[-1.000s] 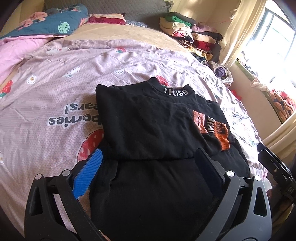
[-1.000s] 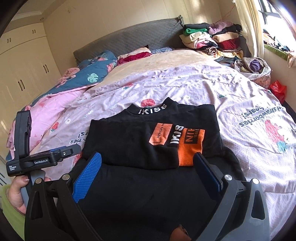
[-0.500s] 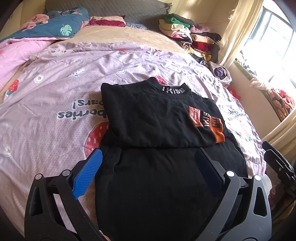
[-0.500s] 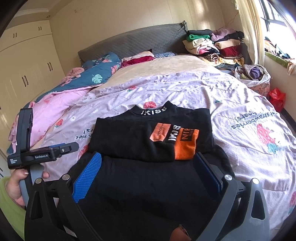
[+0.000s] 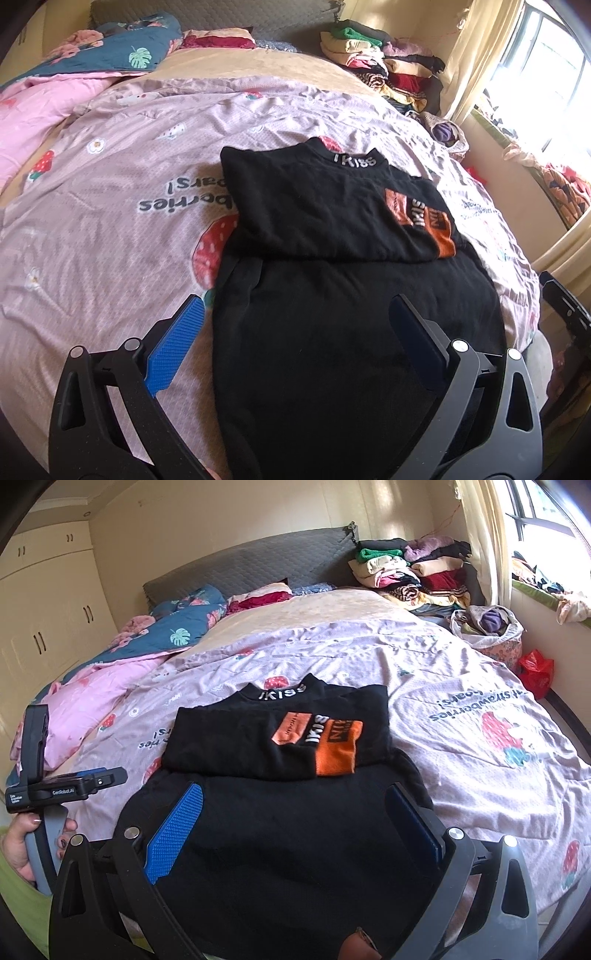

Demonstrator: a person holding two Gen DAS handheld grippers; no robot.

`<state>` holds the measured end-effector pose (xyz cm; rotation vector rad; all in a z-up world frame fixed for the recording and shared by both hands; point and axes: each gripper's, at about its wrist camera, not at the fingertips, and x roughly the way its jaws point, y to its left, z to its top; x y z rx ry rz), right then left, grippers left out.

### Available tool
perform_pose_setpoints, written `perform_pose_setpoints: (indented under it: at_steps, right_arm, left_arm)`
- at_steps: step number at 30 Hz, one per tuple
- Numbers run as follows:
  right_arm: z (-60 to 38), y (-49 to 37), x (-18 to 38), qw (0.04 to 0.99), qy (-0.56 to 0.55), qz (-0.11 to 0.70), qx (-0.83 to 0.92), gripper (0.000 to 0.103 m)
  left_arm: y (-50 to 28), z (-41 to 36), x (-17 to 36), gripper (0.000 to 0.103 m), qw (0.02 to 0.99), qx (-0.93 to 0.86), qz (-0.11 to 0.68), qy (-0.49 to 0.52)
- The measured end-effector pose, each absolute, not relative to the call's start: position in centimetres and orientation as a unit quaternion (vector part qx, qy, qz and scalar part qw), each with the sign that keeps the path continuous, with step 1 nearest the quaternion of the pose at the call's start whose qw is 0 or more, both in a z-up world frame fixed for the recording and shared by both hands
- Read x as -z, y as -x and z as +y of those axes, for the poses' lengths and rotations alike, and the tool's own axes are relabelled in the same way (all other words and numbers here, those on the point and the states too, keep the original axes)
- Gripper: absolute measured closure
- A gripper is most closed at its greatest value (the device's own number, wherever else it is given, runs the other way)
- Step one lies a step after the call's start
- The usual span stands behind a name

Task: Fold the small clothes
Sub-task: 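Move both tools down to the hem of the black shirt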

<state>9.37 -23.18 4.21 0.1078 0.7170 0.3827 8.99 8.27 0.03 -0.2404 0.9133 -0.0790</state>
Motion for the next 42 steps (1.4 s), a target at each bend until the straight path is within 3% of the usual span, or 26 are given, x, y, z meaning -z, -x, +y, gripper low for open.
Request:
perform_pose_setpoints:
  at_steps: [31,32,37,42]
  right_arm:
    - [-28.4,-6.3,0.8,0.893,-0.037,0.424,-0.148,0.004]
    - [-28.5,-6.2,0.9,0.892,-0.037,0.425,-0.148,0.004]
    - [-29.2,-5.9,1.4,0.888,-0.042,0.434,-0.149,0.004]
    - [-30.1,-5.6,2.9,0.875,-0.046,0.459,-0.15,0.004]
  left_arm:
    - [-3.4,8.8,4.1,0.01,0.861,0.034,0.5,0.085]
    - [-3.3,8.8,4.2,0.011,0.86,0.036,0.502,0.087]
    - [-2.5,9.2,5.0,0.037,0.852,0.049,0.512,0.1]
    - [-1.7,9.5,6.3,0.047,0.837,0.064,0.529,0.122]
